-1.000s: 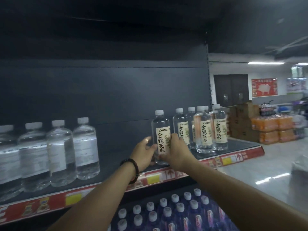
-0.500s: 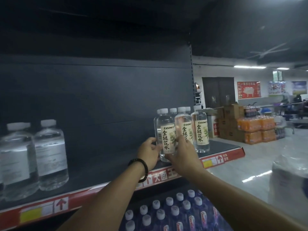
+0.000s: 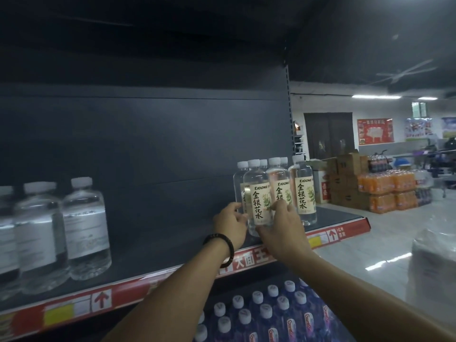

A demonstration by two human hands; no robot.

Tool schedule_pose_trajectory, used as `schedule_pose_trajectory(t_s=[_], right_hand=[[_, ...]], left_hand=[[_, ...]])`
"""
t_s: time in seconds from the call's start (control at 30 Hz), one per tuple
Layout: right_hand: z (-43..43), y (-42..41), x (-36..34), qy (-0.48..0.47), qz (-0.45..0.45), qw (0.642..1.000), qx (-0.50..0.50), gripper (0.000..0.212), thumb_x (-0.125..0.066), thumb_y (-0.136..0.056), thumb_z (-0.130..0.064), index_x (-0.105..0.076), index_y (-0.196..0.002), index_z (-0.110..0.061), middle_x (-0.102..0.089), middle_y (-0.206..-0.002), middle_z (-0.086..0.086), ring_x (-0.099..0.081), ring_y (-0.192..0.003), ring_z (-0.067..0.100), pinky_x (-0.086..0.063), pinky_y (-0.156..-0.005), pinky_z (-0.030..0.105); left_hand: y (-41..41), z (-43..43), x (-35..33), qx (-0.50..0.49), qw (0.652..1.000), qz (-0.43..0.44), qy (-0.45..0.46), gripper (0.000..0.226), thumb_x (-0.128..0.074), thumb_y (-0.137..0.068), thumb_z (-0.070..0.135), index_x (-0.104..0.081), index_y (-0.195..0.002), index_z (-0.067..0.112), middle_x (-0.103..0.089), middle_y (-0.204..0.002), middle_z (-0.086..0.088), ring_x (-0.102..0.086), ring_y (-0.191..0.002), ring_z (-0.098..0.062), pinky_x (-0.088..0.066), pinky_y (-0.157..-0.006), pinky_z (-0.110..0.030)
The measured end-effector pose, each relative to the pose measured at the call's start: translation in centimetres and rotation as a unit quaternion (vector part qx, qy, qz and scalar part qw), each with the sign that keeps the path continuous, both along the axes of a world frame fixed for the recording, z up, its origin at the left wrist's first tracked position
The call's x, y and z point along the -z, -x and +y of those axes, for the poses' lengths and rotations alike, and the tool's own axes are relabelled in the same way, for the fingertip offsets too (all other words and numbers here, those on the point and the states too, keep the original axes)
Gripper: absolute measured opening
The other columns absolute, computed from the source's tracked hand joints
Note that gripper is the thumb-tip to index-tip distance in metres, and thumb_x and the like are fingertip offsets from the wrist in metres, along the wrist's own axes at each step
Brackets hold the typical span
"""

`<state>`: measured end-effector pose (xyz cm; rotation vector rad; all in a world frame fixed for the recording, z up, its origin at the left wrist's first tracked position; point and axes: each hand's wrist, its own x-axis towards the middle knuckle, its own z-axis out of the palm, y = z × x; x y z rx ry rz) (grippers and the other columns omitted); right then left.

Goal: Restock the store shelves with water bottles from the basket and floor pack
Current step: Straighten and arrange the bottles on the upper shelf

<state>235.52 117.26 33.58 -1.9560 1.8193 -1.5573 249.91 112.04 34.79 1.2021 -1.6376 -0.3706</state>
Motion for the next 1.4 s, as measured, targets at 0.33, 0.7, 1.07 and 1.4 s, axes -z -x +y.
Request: schedule_pose_trajectory(t_s=[0.33,0.7,1.07,1.4], right_hand=[[3.3,-10.8,-1.4,0.019,0.059,0.987,-0.149,0.026,-0.068,-0.092,-0.021,-0.057,-0.115,-0.021,-0.06,-0.106,0.0,-0.057,-0.098,0.018,-0.043,-0.084,0.03],[3.6,-27.3,-2.8,-0.148,-0.084,0.921,-0.351,0.044,-0.063,-0.1,-0.012,-0.048,-0.142,-0.015,-0.06,-0.128,0.002,-0.061,-0.12,0.02,-0.051,-0.107,0.037],[4.9,-29.9,-3.9,-0.166,-0.136,0.889,-0.405,0.03,-0.06,-0.086,0.011,-0.068,-0.097,-0.016,-0.078,-0.101,0.008,-0.076,-0.095,0.021,-0.064,-0.088,0.036],[5.2,-27.1,-4.0,-0.127,-0.043,0.923,-0.36,0.048,-0.074,-0.091,-0.014,-0.047,-0.131,-0.017,-0.067,-0.118,-0.001,-0.07,-0.105,0.016,-0.062,-0.094,0.041]], left_hand=[[-15.4,10.6,0.6,-0.202,0.882,-0.272,0.328,0.014,-0.063,-0.091,0.018,-0.065,-0.104,0.024,-0.063,-0.1,0.01,-0.053,-0.096,-0.018,-0.046,-0.083,-0.035],[-27.8,12.9,2.8,-0.392,0.855,-0.135,0.31,0.023,-0.053,-0.092,0.017,-0.06,-0.114,0.016,-0.059,-0.114,-0.006,-0.047,-0.105,-0.03,-0.042,-0.087,-0.047],[-28.3,12.9,4.1,-0.386,0.861,-0.155,0.293,0.046,-0.064,-0.095,0.02,-0.062,-0.141,0.023,-0.066,-0.123,0.009,-0.044,-0.103,-0.022,-0.042,-0.086,-0.043],[-27.2,13.9,3.1,-0.388,0.863,-0.233,0.223,0.05,-0.055,-0.102,0.036,-0.054,-0.149,0.019,-0.066,-0.083,0.004,-0.05,-0.09,-0.019,-0.047,-0.082,-0.042]])
